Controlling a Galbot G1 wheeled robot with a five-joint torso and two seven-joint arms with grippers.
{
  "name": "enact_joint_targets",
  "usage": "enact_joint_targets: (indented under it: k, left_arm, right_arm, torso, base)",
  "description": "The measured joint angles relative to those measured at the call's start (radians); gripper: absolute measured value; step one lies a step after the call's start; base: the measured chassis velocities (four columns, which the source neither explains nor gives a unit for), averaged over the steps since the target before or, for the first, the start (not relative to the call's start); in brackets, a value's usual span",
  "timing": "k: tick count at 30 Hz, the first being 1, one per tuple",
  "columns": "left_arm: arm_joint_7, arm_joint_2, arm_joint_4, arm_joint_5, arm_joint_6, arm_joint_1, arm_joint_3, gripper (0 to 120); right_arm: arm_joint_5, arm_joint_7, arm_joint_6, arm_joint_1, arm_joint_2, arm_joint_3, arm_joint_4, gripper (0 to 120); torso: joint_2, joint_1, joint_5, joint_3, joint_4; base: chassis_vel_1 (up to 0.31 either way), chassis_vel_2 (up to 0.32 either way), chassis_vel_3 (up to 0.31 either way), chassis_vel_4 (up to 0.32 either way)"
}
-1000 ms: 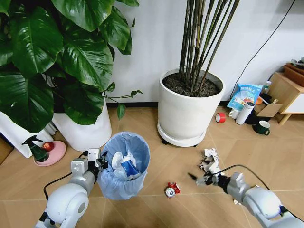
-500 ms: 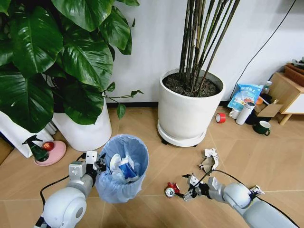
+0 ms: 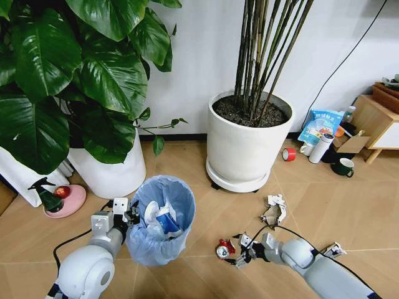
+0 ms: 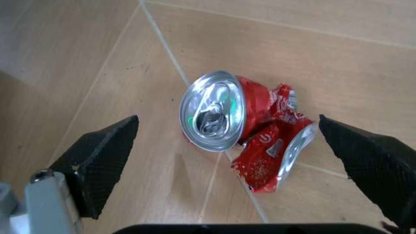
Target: Pick up the trash bin and place the garbage on the floor into it.
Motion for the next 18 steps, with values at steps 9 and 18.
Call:
enact_joint_targets:
  k: [9,18]
  left_arm:
    - [0.002,-0.010,-0.001,0.009,-0.003,0.004,-0.004,0]
    - [0.002,-0.011,-0.002,0.010,-0.003,0.001,-0.004,0]
  right_arm:
    - [0.041,-0.001,-0.014,0.031,0.041,-0.007,-0.098,100]
    - [0.046,-0.004,-0.012,0.037,0.046,0.005,-0.071,100]
  torso:
    - [0.000,0.000,-0.0001,0.000,0.0000]
    - [0.000,0.000,-0.0002,0.000,0.0000]
  base:
    - [0.000,0.000,0.000,0.000]
    - [0.000,0.000,0.000,0.000]
